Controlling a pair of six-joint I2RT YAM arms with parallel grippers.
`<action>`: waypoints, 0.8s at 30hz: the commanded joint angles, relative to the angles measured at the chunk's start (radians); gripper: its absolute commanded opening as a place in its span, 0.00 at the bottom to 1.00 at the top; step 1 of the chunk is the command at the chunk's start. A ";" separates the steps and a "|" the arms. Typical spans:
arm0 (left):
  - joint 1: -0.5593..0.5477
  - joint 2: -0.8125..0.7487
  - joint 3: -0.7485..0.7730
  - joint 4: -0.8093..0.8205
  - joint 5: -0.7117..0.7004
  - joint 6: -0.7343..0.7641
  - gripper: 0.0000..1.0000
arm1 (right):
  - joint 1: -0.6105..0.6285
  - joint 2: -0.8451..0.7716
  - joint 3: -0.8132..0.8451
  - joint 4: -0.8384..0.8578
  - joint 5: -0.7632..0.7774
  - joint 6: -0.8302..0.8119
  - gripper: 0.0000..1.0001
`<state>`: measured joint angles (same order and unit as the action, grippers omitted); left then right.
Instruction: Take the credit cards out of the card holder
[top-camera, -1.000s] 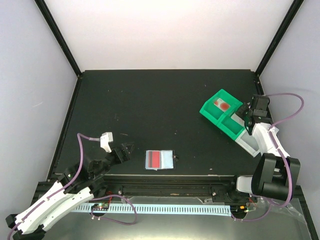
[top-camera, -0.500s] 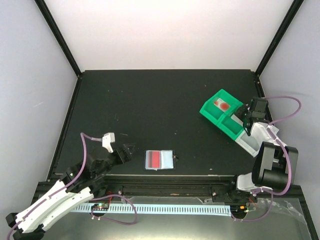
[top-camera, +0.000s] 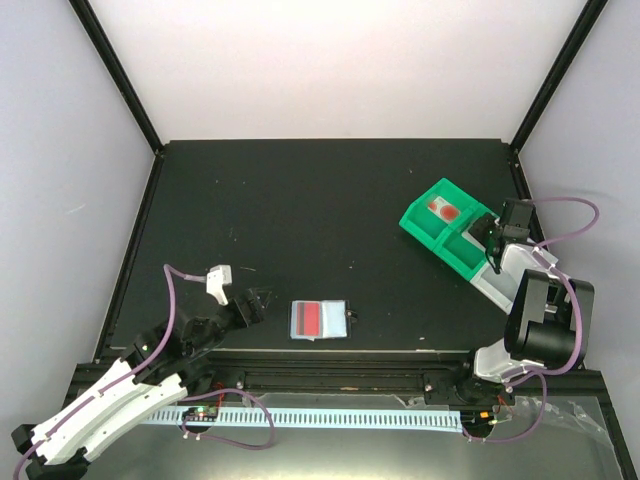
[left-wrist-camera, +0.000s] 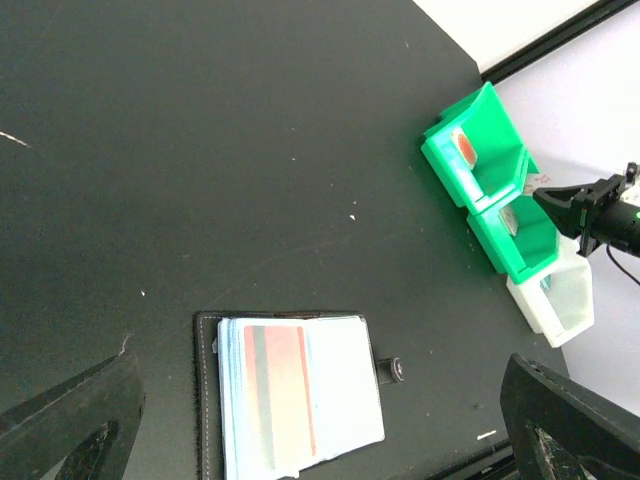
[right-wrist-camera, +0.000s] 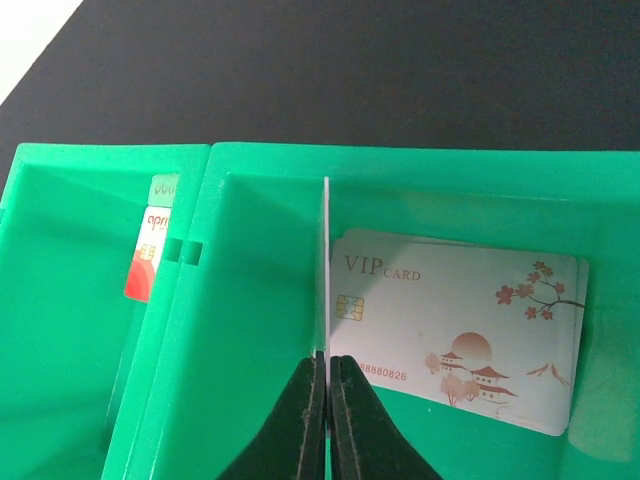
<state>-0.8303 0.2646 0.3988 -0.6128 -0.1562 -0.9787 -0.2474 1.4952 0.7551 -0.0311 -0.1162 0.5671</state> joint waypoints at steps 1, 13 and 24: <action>0.004 0.007 0.003 0.021 0.010 0.015 0.99 | -0.012 0.009 -0.007 0.041 0.002 0.001 0.04; 0.005 0.014 0.002 0.011 0.016 0.004 0.99 | -0.013 0.032 0.058 -0.077 0.073 -0.024 0.16; 0.005 0.025 0.006 0.018 0.024 0.002 0.99 | -0.013 0.034 0.122 -0.179 0.182 -0.048 0.16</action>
<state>-0.8303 0.2722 0.3977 -0.6128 -0.1448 -0.9794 -0.2543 1.5364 0.8448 -0.1703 0.0036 0.5430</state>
